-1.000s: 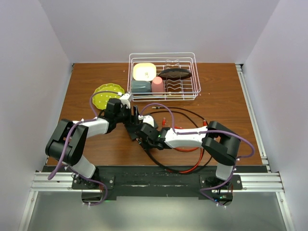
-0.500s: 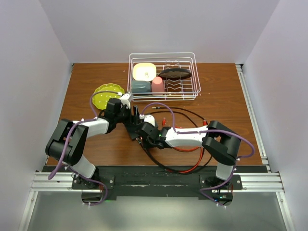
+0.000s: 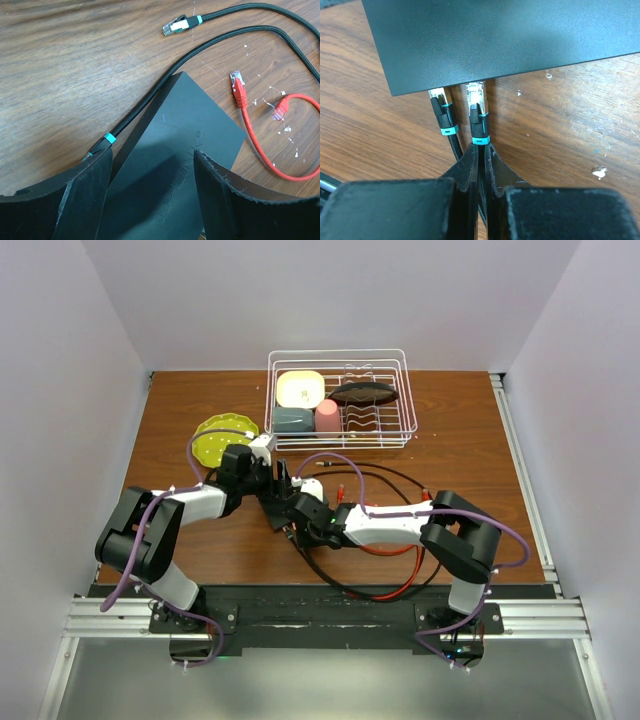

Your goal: Insert the plug into the switch port

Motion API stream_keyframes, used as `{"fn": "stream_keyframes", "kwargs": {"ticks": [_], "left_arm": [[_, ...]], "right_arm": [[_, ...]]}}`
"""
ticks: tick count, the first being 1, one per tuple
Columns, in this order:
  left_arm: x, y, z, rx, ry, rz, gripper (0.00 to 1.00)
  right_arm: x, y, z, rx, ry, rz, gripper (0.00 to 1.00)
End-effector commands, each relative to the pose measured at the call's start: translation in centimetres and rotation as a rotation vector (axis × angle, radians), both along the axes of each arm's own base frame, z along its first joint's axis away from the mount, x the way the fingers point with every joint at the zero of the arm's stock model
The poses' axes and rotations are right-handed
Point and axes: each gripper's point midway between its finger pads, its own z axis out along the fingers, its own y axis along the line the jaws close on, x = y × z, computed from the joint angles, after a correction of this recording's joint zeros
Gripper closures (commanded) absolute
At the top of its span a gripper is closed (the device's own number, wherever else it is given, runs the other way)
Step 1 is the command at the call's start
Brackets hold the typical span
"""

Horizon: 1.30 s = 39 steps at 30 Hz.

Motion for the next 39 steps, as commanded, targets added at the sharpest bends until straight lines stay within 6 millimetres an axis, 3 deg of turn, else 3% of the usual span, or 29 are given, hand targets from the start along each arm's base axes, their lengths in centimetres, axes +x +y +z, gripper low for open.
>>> {"fn": "stream_keyframes", "kwargs": {"ticks": [1, 17, 26, 39], "left_arm": [[0.5, -0.6, 0.8, -0.013, -0.040, -0.041, 0.28], [0.1, -1.1, 1.2, -0.029, -0.057, -0.095, 0.26], [0.1, -0.6, 0.6, 0.007, -0.056, -0.092, 0.16], [0.3, -0.6, -0.8, 0.029, -0.023, -0.094, 0.18]], "right_arm": [[-0.5, -3.7, -3.6, -0.144, 0.057, -0.042, 1.00], [1.3, -2.6, -3.2, -0.118, 0.069, -0.057, 1.00], [2.3, -1.9, -2.8, -0.109, 0.058, -0.057, 1.00], [3.7, -1.4, 1.7, -0.033, -0.053, -0.049, 1.00]]}}
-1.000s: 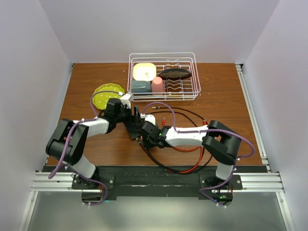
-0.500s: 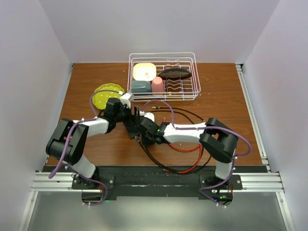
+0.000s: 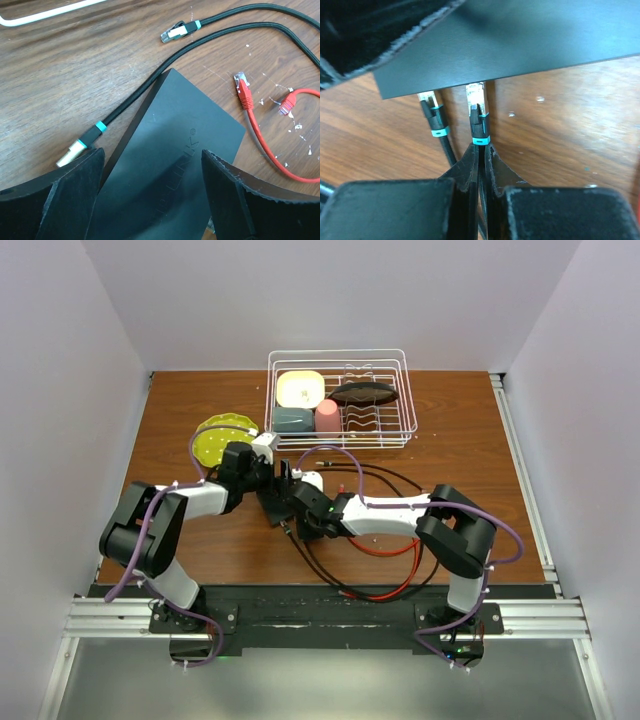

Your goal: Insert the plug into the switch port

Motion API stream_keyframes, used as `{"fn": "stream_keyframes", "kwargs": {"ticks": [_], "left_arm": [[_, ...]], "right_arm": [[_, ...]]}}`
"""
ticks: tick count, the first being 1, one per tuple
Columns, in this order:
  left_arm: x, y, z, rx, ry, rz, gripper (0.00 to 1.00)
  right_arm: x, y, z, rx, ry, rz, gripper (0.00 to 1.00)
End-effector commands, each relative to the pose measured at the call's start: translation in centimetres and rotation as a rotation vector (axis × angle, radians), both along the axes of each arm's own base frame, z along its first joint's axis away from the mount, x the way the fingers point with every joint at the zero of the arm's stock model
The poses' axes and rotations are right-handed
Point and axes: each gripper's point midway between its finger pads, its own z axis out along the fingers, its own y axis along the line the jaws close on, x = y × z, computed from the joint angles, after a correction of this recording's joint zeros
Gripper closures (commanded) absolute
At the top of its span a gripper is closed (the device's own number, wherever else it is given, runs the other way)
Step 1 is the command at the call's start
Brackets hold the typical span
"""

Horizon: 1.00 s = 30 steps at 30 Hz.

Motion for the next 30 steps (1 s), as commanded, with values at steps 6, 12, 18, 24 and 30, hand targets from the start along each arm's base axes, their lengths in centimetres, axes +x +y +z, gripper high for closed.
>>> {"fn": "stream_keyframes", "kwargs": {"ticks": [6, 12, 18, 24, 30], "left_arm": [[-0.5, -0.5, -0.7, 0.006, 0.034, -0.036, 0.18], [-0.5, -0.5, -0.7, 0.005, 0.035, -0.040, 0.19], [-0.6, -0.6, -1.1, 0.000, 0.050, -0.043, 0.21], [-0.7, -0.5, -1.5, 0.002, 0.061, -0.034, 0.23], [-0.7, -0.5, -1.6, 0.006, 0.065, -0.036, 0.26]], "right_arm": [[2.0, -1.0, 0.8, -0.026, -0.073, -0.027, 1.00], [2.0, 0.0, 0.5, 0.015, -0.066, -0.021, 1.00], [1.9, 1.7, 1.8, 0.085, -0.083, -0.003, 1.00], [1.4, 3.4, 2.9, 0.119, -0.098, 0.020, 1.00], [1.6, 3.2, 3.5, 0.129, -0.126, -0.004, 1.00]]}}
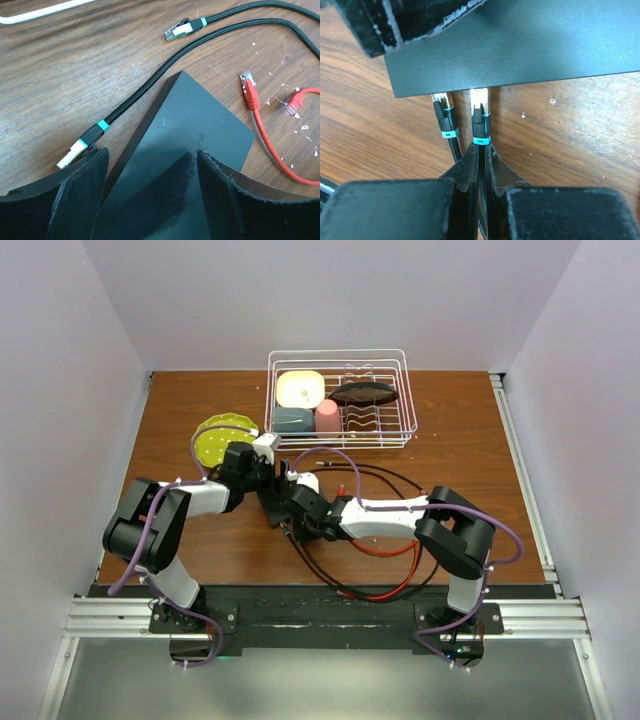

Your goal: Insert the plug into the switch port

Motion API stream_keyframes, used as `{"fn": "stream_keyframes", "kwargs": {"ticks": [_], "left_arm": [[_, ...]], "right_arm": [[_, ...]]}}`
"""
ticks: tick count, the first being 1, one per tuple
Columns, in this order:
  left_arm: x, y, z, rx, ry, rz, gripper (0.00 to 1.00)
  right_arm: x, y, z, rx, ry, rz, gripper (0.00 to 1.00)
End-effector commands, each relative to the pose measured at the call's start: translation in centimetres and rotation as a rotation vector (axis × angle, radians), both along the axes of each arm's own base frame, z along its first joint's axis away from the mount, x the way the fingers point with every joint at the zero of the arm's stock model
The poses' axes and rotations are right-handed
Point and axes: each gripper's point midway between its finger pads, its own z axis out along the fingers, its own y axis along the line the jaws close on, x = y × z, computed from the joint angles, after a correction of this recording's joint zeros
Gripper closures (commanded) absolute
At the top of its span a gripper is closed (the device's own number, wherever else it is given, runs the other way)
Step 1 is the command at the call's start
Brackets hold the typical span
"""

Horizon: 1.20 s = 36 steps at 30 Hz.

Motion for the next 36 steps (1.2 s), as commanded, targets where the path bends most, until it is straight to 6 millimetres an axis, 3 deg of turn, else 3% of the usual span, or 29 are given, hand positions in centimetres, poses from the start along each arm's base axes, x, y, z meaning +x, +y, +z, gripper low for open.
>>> {"fn": "stream_keyframes", "kwargs": {"ticks": [1, 11, 14, 17, 36], "left_arm": [[-1.1, -0.4, -0.9, -0.003, 0.058, -0.032, 0.26], [-1.2, -0.5, -0.7, -0.001, 0.053, -0.045, 0.33], [-1.4, -0.7, -0.7, -0.010, 0.060, -0.058, 0.46], [-1.6, -0.8, -0.8, -0.018, 0.070, -0.067, 0.52], [-4.1, -1.6, -1.9, -0.068, 0.179, -0.133, 0.61]], "right_arm": [[1.9, 2.1, 3.1, 0.111, -0.099, -0.041, 1.00], [1.6, 2.1, 1.1, 0.082, -0.066, -0.037, 1.00], [1.5, 1.9, 0.8, 0.074, -0.060, -0.039, 1.00], [1.7, 1.8, 0.6, 0.068, -0.066, -0.049, 1.00], [4.1, 2.1, 1.2, 0.024, -0.121, -0.069, 1.00]]}}
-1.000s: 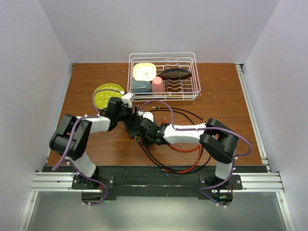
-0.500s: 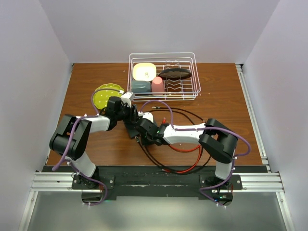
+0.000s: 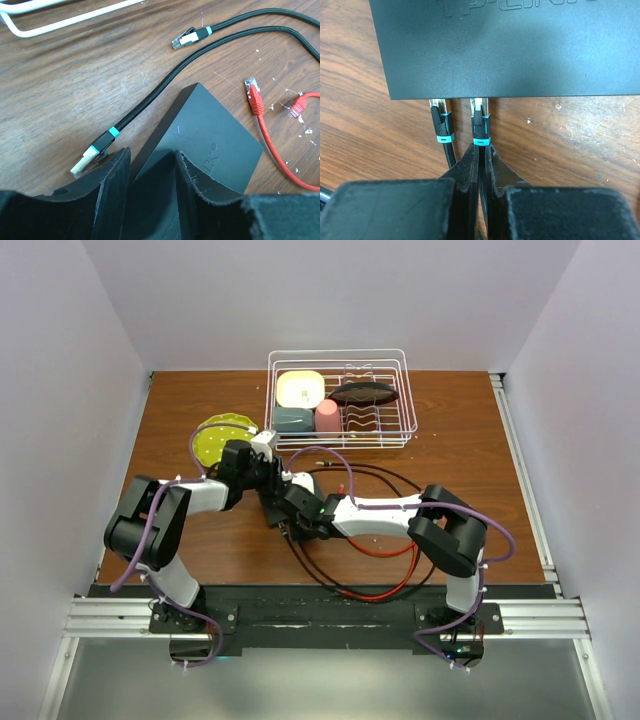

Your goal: Insert the plug into the switch port

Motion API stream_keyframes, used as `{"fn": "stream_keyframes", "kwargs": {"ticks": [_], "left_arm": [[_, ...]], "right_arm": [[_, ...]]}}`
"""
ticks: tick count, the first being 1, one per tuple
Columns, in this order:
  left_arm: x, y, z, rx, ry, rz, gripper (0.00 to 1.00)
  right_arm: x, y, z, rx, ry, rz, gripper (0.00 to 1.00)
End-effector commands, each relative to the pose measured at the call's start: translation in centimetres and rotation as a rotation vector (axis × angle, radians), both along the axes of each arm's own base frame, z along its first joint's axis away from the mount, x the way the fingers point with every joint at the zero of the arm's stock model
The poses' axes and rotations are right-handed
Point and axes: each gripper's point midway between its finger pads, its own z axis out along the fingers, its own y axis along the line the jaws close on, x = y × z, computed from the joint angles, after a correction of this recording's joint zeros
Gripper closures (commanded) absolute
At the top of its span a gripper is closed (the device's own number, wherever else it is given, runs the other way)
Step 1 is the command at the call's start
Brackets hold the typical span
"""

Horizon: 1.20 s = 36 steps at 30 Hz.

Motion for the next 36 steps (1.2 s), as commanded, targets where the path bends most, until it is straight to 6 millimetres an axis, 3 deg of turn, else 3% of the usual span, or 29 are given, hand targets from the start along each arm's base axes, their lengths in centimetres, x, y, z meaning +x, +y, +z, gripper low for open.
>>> {"fn": "stream_keyframes", "kwargs": {"ticks": [1, 6, 7, 13, 22, 26, 36], "left_arm": [[-4.6, -1.9, -2.0, -0.062, 0.192, -0.125, 0.62], [-5.2, -1.9, -3.0, -0.063, 0.245, -0.123, 0.71], [-5.4, -2.0, -3.4, -0.062, 0.267, -0.126, 0.79], [-6.3, -2.1, -4.7, -0.044, 0.334, -0.125, 1.00], [-6.6, -0.9, -5.0, 0.004, 0.359, -0.032, 1.00], [-7.6, -0.5, -5.6, -0.001, 0.384, -0.008, 1.00], [-9.1, -0.5, -5.8, -0.022, 0.417, -0.008, 1.00]], "right_arm": [[4.0, 1.6, 1.6, 0.078, -0.122, -0.075, 1.00], [4.4, 1.4, 1.6, 0.089, -0.130, -0.094, 1.00], [4.5, 1.5, 1.8, 0.096, -0.134, -0.094, 1.00], [5.6, 1.2, 1.9, 0.113, -0.152, -0.140, 1.00], [7.5, -0.3, 3.0, 0.152, -0.178, -0.265, 1.00], [7.9, -0.8, 3.2, 0.157, -0.186, -0.285, 1.00], [9.1, 0.0, 3.7, 0.180, -0.234, -0.271, 1.00]]}}
